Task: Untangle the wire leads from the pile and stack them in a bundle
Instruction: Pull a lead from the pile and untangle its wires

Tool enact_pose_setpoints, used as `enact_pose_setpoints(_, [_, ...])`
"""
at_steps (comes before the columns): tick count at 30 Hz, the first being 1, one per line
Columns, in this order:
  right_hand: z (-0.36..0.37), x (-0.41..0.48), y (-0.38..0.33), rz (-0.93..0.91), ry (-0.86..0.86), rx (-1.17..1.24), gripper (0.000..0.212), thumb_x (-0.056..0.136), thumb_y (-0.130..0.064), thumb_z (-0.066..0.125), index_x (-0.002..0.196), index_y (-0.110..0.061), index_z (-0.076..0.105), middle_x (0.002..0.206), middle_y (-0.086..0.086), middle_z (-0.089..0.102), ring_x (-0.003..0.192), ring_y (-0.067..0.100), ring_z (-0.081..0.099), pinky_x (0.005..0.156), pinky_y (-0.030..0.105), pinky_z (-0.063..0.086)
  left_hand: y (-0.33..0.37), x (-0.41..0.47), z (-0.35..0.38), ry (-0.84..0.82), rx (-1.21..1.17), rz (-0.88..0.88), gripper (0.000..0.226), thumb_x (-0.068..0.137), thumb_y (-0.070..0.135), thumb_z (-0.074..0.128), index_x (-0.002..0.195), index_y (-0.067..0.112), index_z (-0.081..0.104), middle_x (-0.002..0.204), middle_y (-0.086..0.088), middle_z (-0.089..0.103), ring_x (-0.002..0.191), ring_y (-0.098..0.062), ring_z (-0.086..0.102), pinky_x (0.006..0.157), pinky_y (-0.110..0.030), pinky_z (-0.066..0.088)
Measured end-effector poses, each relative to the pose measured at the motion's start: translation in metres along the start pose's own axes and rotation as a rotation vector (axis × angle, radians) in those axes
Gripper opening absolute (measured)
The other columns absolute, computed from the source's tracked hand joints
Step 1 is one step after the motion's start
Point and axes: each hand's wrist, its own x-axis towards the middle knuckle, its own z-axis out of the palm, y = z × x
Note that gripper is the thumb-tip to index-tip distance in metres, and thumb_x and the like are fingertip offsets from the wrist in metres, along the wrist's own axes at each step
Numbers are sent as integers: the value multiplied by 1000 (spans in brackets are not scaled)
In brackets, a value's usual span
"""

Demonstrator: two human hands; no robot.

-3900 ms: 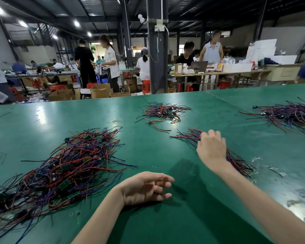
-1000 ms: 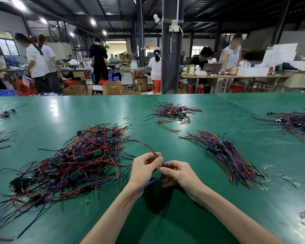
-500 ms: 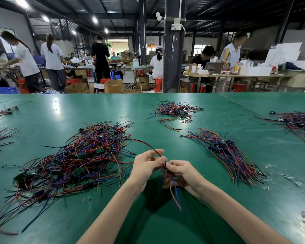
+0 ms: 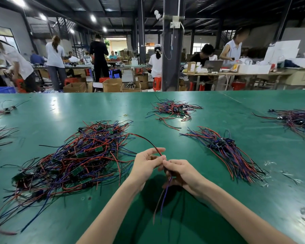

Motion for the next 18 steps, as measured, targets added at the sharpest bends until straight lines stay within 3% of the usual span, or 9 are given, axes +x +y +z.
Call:
enact_pose_setpoints(6, [-7,-4,-3,28,-101,-141,23,94,-10,52,79,3,65,54,1,39,43,11,42,47,29,53,16,-2,-13,-201,214,-21,39,85,3,65,122,17,61,83,-14,58,80,-18,53,85,-26,40])
enact_pose_setpoints(10, [-5,-5,-4,29,-65,-168,34,95,-21,49,73,-2,67,53,-1,41,42,11,42,45,28,50,14,-3,-12,-180,182,-12,39,86,1,65,122,14,61,76,-9,50,72,-13,48,78,-18,40])
enact_pose_setpoints(14, [-3,-4,-5,31,-16,-114,29,93,-10,45,75,3,62,49,1,42,40,13,41,44,27,48,10,-4,-6,-136,98,-28,33,85,-2,64,116,8,63,78,-13,53,69,-12,52,70,-14,43])
enact_pose_setpoints(18, [-2,-5,-7,53,34,-95,32,94,-13,41,71,1,60,51,5,45,43,17,43,46,28,49,3,-5,-1,-94,-16,-57,26,84,-2,64,109,5,65,71,-4,61,66,-10,58,68,-15,49])
